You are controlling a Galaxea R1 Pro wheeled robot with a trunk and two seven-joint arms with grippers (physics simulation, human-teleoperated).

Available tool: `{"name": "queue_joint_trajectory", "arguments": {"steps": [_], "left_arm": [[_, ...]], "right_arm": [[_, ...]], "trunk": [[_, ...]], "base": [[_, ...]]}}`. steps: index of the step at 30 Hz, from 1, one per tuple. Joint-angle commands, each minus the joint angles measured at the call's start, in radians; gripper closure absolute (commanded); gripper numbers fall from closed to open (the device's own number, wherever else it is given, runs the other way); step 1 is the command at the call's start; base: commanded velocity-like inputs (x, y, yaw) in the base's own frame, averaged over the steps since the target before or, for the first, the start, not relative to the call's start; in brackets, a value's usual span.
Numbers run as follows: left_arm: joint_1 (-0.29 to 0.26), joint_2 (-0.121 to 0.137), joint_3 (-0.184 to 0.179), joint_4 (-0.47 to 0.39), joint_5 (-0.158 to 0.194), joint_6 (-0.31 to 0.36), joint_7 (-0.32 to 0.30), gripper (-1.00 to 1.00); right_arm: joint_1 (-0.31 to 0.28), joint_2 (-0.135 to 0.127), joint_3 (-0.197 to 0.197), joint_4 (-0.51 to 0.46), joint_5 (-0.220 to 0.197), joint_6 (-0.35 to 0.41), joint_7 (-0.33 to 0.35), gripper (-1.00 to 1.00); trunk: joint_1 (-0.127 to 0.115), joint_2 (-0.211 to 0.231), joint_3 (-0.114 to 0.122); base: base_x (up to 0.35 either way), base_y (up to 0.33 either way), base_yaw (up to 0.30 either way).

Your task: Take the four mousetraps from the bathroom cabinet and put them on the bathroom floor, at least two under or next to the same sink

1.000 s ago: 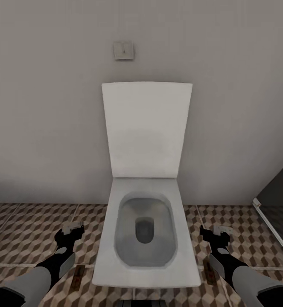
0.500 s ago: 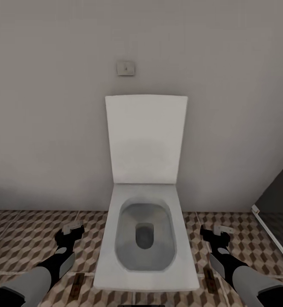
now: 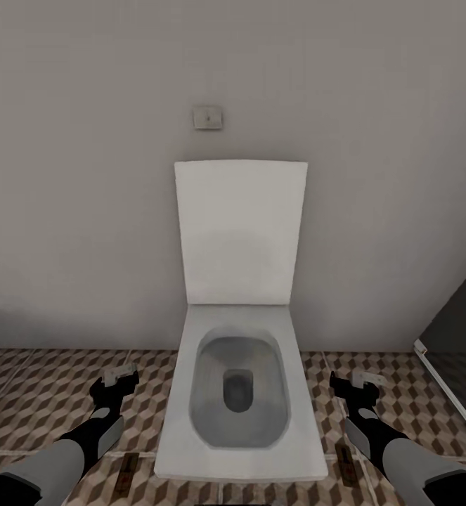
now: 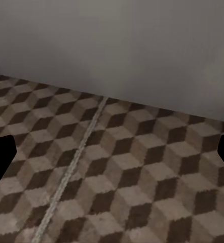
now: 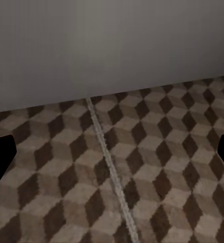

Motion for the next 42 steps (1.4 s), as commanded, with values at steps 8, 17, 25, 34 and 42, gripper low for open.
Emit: {"name": "queue_joint_trajectory", "arguments": {"steps": [8, 17, 25, 34, 42], "left_arm": [[0.0, 0.0, -0.009, 0.0, 0.003, -0.002, 0.007, -1.0], [0.0, -0.001, -0.009, 0.0, 0.003, -0.002, 0.007, -1.0], [0.0, -0.001, -0.009, 0.0, 0.003, -0.002, 0.007, -1.0], [0.0, -0.001, -0.009, 0.0, 0.003, -0.002, 0.007, -1.0], [0.0, 0.0, -0.01, 0.0, 0.003, -0.002, 0.007, -1.0]], "right_arm": [[0.0, -0.001, 0.008, 0.001, -0.009, -0.003, -0.005, -1.0], [0.0, 0.0, 0.008, 0.001, -0.009, -0.003, -0.005, -1.0], [0.0, 0.0, 0.008, 0.001, -0.009, -0.003, -0.005, -1.0], [0.0, 0.0, 0.008, 0.001, -0.009, -0.003, -0.005, -1.0], [0.0, 0.0, 0.008, 0.001, -0.009, -0.003, -0.005, -1.0]], "trunk": [[0.0, 0.0, -0.001], [-0.001, 0.0, 0.007], [-0.005, 0.002, 0.038], [-0.009, 0.004, 0.073], [-0.012, 0.006, 0.104]], "base": [[0.0, 0.0, 0.0], [0.0, 0.0, 0.0], [0.0, 0.0, 0.0], [0.0, 0.0, 0.0], [0.0, 0.0, 0.0]]}}
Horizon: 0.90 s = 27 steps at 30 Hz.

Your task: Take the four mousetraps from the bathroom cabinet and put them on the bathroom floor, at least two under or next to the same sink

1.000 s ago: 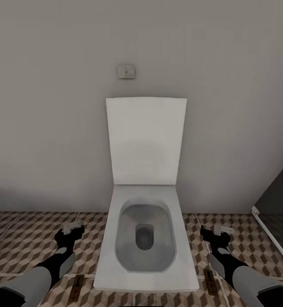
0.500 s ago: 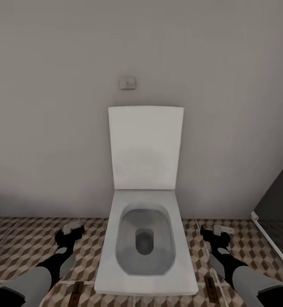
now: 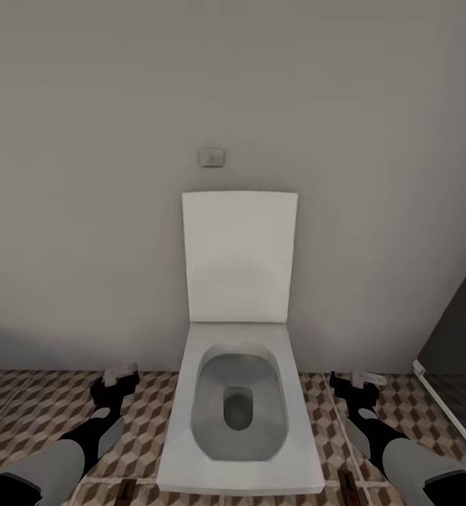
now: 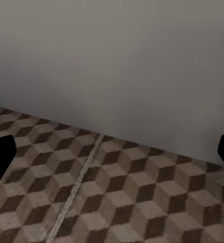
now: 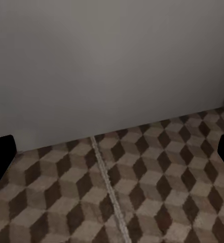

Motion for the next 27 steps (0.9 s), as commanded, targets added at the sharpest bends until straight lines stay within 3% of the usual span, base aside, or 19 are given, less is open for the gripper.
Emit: {"name": "queue_joint_trajectory", "arguments": {"steps": [1, 18, 27], "left_arm": [[0.0, 0.0, -0.009, 0.0, 0.004, -0.002, 0.007, -1.0], [0.0, 0.001, -0.008, 0.0, 0.004, -0.002, 0.007, -1.0], [0.0, 0.0, -0.007, 0.0, 0.004, -0.002, 0.007, -1.0]], "right_arm": [[0.0, 0.0, 0.009, 0.0, -0.008, -0.002, -0.004, -1.0], [0.0, 0.0, 0.009, 0.0, -0.008, -0.003, -0.004, -1.0], [0.0, 0.0, 0.009, 0.0, -0.008, -0.003, -0.003, -1.0]], "trunk": [[-0.001, 0.0, 0.003], [-0.008, 0.004, 0.069], [-0.008, 0.004, 0.069]], "base": [[0.0, 0.0, 0.0], [0.0, 0.0, 0.0], [0.0, 0.0, 0.0]]}}
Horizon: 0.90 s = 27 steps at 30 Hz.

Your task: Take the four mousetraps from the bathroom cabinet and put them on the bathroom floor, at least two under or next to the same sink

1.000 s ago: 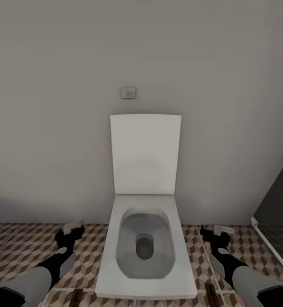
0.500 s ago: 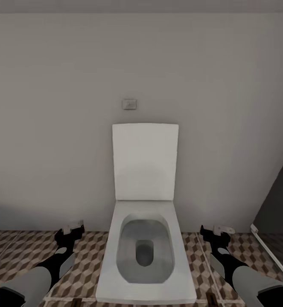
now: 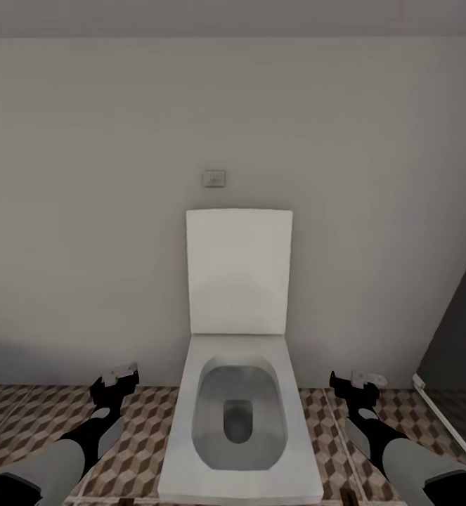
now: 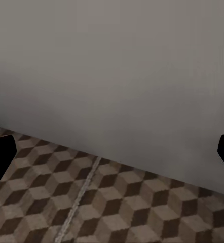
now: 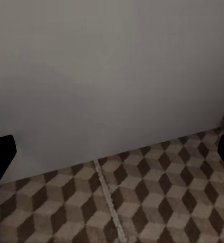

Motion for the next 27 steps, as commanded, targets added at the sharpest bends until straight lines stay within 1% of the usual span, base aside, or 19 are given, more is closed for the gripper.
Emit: {"name": "queue_joint_trajectory", "arguments": {"steps": [1, 13, 27], "left_arm": [[0.0, 0.0, -0.009, 0.0, 0.003, -0.002, 0.007, -1.0], [0.0, 0.0, -0.008, 0.0, 0.003, -0.002, 0.007, -1.0], [0.0, 0.0, -0.01, -0.001, 0.002, -0.001, 0.007, -1.0]], "right_arm": [[0.0, 0.0, 0.009, 0.0, -0.008, -0.002, -0.003, -1.0], [0.0, 0.0, 0.009, 0.0, -0.008, -0.002, -0.004, -1.0], [0.0, 0.0, 0.009, 0.001, -0.009, -0.001, -0.003, -1.0]], "trunk": [[0.0, 0.0, -0.001], [0.0, 0.0, -0.001], [-0.007, 0.003, 0.053]], "base": [[0.0, 0.0, 0.0], [0.0, 0.0, 0.0], [0.0, 0.0, 0.0]]}}
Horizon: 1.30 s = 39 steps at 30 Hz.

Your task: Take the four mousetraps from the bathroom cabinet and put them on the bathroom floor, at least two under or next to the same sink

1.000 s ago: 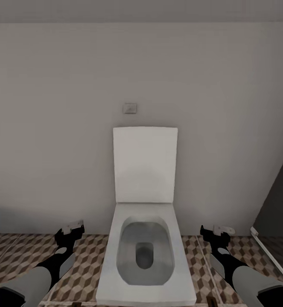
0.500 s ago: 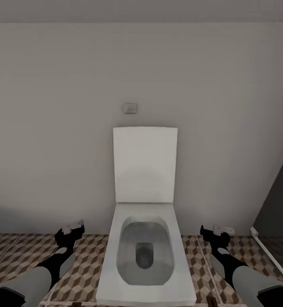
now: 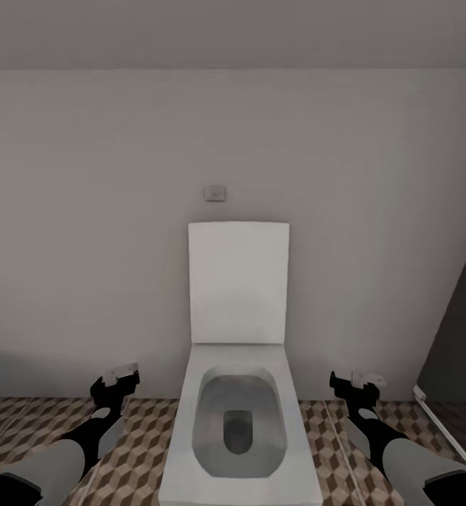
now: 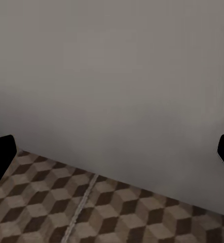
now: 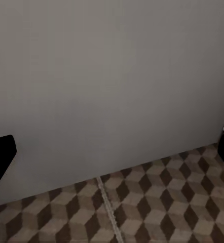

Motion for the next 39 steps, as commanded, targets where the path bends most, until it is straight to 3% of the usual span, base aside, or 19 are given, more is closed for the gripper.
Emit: {"name": "queue_joint_trajectory", "arguments": {"steps": [1, 9, 39], "left_arm": [[0.0, 0.0, -0.009, -0.001, 0.004, -0.001, 0.007, -1.0], [0.0, 0.0, -0.011, -0.001, 0.003, 0.005, 0.005, -1.0], [0.0, -0.001, -0.009, -0.006, 0.001, 0.009, 0.004, -1.0]], "right_arm": [[0.0, 0.0, 0.009, 0.0, -0.008, -0.002, -0.004, -1.0], [0.0, 0.0, 0.01, 0.0, -0.008, -0.001, -0.003, -1.0], [0.0, 0.0, 0.009, 0.0, -0.008, -0.001, -0.003, -1.0]], "trunk": [[-0.001, 0.0, 0.003], [-0.004, 0.002, 0.034], [-0.004, 0.002, 0.034]], "base": [[0.0, 0.0, 0.0], [0.0, 0.0, 0.0], [-0.001, 0.0, 0.0]]}}
